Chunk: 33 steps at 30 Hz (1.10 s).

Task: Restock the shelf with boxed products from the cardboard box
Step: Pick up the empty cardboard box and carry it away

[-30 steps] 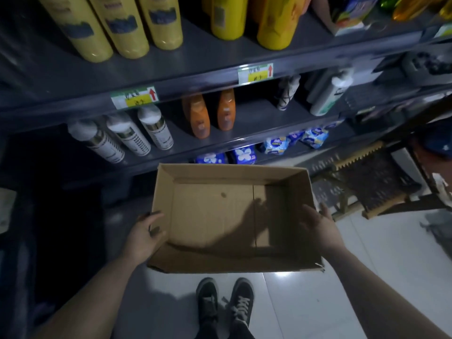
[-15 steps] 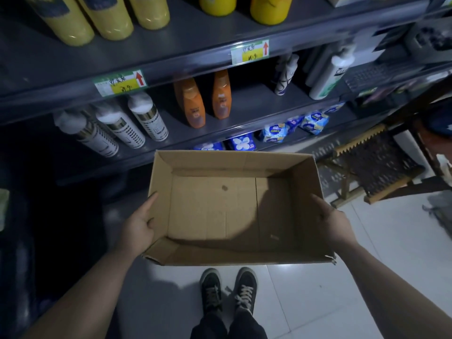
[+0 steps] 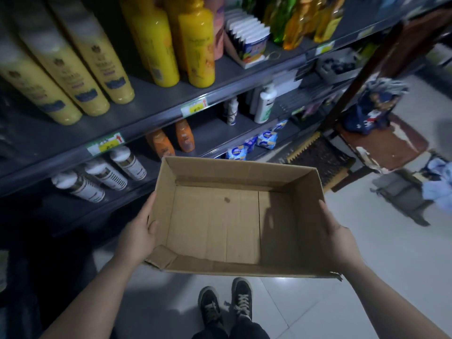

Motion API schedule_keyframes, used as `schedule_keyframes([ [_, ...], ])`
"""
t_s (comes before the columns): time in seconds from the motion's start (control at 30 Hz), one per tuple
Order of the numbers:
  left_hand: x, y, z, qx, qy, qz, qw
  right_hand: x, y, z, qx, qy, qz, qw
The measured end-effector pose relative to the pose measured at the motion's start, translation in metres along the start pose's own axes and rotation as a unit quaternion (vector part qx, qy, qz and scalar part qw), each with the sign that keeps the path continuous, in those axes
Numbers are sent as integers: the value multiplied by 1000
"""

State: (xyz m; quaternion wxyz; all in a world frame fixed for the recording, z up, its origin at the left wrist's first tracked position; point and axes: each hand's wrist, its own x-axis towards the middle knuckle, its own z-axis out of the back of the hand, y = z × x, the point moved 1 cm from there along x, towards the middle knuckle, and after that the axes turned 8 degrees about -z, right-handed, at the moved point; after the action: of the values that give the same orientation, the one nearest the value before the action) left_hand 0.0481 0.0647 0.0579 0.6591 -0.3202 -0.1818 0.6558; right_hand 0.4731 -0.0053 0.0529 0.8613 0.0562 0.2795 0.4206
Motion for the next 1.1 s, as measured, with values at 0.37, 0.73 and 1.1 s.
schedule_keyframes([
  [0.37, 15, -166, -52, 45, 86, -133, 986, -66, -140, 101, 48, -111, -117, 986],
  [0.73, 8, -346, -210, 102, 136, -242, 955, -83, -322, 186, 137, -189, -219, 947],
  [1.1, 1, -514, -348, 105, 237, -305, 917, -92, -457, 243, 151, -236, -346, 895],
])
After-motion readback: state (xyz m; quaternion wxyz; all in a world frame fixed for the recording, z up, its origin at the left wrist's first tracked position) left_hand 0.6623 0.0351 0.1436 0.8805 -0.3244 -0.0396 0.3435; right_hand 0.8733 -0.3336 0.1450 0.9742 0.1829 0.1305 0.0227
